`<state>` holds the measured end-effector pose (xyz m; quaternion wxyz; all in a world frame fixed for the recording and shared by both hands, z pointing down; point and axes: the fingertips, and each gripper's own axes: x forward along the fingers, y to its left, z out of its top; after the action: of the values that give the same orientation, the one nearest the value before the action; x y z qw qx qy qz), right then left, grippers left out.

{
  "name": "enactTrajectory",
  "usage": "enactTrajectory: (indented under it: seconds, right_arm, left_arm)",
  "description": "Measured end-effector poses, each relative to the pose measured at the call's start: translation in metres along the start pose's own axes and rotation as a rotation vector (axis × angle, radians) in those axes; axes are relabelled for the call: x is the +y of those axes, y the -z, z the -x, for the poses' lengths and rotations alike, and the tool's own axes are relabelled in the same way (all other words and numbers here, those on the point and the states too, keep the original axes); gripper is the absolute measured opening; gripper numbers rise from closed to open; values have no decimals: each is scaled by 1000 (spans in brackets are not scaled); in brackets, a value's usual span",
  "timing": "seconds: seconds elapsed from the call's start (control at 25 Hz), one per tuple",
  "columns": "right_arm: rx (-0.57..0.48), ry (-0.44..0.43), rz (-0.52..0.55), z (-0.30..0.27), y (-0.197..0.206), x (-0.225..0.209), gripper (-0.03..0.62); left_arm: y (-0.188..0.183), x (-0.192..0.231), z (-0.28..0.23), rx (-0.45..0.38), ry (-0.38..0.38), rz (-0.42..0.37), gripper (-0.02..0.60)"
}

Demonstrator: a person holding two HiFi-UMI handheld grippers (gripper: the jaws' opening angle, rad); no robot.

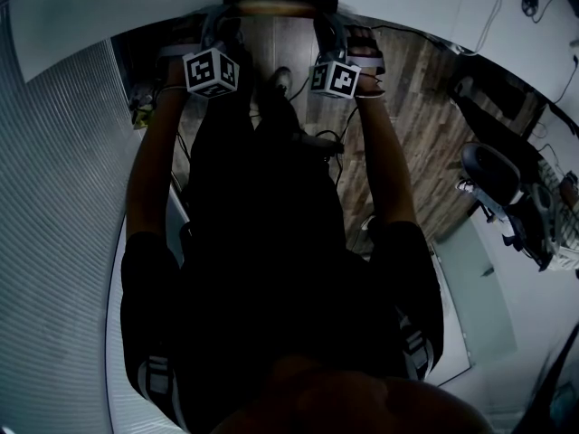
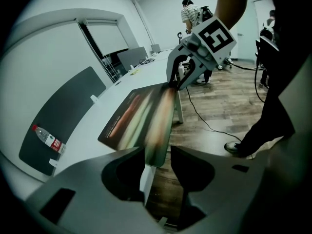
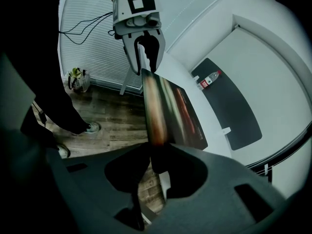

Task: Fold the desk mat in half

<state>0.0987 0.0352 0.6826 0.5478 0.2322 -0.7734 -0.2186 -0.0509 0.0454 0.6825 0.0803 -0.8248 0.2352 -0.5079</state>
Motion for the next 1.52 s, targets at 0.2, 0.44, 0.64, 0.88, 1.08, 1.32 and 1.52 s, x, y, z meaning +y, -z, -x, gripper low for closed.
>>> enactTrajectory:
  seconds: [0.2,0.44,0.64,0.88,1.08,1.32,1.52]
  right_arm:
    - [-9,0,3,3,-6,-3,66]
    - [-21,8,-2,5,-5,-3,31]
    - [-33,3,-11,4,-5,-4,14]
    - [-28,1,2,3,0,-4,11]
    - [-28,-24,-3,7,2,-2,9]
    - [-38,-83,-16,20,2,4,8]
    - [-44,-151,-39,34,-7,4,8]
  left_arm:
    - [5,5,3,2,4,38,135]
    - [2,4,4,-11,12,16,118]
    - [0,3,5,-26,19,14,75]
    - [-4,2,7,-39,34,21,25]
    - [-8,0,9,-44,72,21,15]
    - [-13,-10,20,-39,181,60,12]
    - [-16,-8,39,-45,246,74,12]
